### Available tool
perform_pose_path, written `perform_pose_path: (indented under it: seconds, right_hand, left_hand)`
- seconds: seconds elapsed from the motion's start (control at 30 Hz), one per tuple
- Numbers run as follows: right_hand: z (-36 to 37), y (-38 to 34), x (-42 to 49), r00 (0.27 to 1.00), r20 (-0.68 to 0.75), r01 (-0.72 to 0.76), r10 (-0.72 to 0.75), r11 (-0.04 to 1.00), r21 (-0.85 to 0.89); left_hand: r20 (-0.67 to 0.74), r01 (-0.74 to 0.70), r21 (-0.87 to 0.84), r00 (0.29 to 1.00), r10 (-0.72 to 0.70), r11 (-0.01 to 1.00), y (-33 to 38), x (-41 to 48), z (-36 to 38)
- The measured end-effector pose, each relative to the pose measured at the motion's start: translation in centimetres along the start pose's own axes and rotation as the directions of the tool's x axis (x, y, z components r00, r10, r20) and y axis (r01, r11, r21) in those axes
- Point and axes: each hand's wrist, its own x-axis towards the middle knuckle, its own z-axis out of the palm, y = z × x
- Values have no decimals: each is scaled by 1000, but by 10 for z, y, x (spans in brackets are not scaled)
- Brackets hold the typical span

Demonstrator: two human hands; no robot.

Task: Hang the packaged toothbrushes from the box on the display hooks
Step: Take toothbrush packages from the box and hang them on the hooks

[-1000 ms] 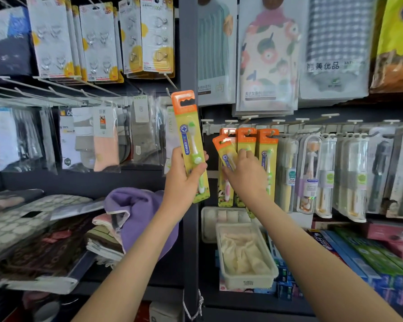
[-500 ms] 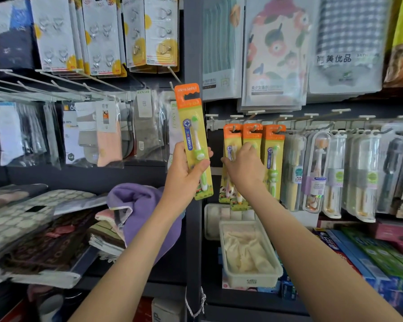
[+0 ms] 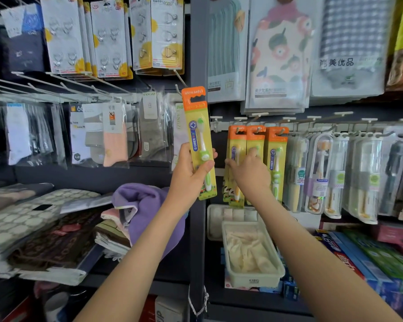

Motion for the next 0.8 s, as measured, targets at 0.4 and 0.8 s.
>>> perform_pose_path:
  seconds: [0.4, 0.8]
  right_hand:
    - [-61, -31, -47, 954, -87, 281, -286, 758, 588]
    - [-39, 8, -29, 976, 29, 211, -215, 972, 103]
  left_hand:
    - [74, -89, 366, 995, 67, 926, 15, -16, 25]
    - [260, -458, 820, 833, 489, 344, -17, 9, -3]
